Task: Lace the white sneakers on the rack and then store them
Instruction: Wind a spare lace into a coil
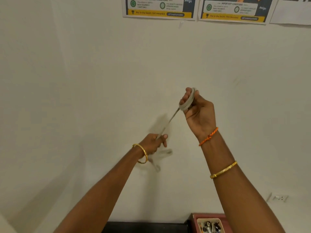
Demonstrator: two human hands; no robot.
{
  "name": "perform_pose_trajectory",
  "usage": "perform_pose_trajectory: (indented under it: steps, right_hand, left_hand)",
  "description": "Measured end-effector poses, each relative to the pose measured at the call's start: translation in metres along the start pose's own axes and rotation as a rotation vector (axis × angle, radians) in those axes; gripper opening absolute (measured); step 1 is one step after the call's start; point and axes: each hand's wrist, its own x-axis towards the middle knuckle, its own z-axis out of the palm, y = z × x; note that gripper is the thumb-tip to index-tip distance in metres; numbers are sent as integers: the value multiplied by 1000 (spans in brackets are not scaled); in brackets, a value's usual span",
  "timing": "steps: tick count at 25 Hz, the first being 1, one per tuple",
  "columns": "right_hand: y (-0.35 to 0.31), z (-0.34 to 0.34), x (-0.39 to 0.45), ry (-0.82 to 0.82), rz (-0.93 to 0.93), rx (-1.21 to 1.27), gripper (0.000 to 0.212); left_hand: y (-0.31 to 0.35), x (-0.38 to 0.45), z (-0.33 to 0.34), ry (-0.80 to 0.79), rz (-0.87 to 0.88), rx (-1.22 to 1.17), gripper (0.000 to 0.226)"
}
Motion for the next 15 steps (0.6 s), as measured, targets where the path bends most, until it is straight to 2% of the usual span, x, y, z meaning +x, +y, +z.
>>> perform_pose_trajectory:
  steps: [4,7,8,11,13,15]
  right_hand:
    - [-9,13,11,41,-106,38,27]
    - [-6,13,14,60,-101,3,27]
    - [-3,10,15,66,-84,-17,27]
    - [13,5,15,90,11,-64,27]
    - [25,3,15,93,72,-83,27]
    - [32,5,14,87,107,-101,27]
  left_hand:
    - [-68,-7,18,-96,-80,68,35]
    - [-104,-11,18,-186,-238,261,9]
    - [-98,-11,18,-192,-258,268,19]
    - [-42,-1,14,-111,-133,69,56]
    - [7,5,11,-34,2,-102,50]
    - [44,7,10,58,157,-104,26]
